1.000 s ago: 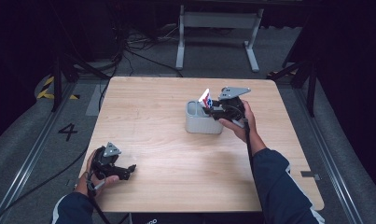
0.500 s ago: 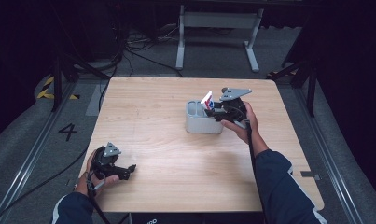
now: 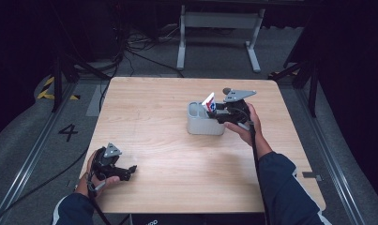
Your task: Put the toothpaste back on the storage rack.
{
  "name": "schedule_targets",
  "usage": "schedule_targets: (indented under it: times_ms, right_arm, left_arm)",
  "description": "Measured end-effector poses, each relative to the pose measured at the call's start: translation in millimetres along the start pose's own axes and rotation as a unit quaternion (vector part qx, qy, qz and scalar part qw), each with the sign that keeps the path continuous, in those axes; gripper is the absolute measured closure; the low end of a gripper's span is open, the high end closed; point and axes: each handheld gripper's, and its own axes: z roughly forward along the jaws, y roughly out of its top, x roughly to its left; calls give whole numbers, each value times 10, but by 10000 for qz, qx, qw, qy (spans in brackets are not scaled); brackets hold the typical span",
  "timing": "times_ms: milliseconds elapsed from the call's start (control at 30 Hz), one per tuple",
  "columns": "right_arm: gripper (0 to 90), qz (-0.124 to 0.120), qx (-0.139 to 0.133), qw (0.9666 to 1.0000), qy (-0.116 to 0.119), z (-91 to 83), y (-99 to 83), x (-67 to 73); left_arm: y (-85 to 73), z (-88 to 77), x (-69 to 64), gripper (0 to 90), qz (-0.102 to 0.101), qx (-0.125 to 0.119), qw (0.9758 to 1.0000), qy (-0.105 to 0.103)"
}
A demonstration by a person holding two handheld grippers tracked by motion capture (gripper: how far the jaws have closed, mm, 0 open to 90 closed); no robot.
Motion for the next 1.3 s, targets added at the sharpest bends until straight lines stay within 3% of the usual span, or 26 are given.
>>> schedule_targets:
  times_ms: [267, 833, 967, 1067, 1133, 1167, 1300]
  right_arm:
    - [593, -178, 63, 9998, -97, 8, 13, 39]
    - [607, -117, -12, 9996, -257, 123, 58, 34]
    - [593, -93, 136, 9997, -200, 141, 28, 16]
    - [496, 137, 207, 9994, -246, 140, -27, -25]
    - [520, 256, 58, 9994, -225, 114, -39, -44]
    - [525, 494, -225, 9985, -58, 45, -51, -84]
    - [513, 356, -102, 9991, -217, -2, -46, -83]
  left_arm:
    - [0, 0, 0, 5, 0, -1, 10000, -1]
    - [0, -1, 0, 5, 3, 3, 10000, 3]
    - [0, -1, 0, 6, 4, 3, 10000, 3]
    - [0, -1, 0, 5, 8, 6, 10000, 2]
    - [0, -1, 0, 5, 3, 3, 10000, 3]
    - [0, -1, 0, 5, 4, 5, 10000, 3]
    - [0, 0, 0, 5, 3, 3, 10000, 5]
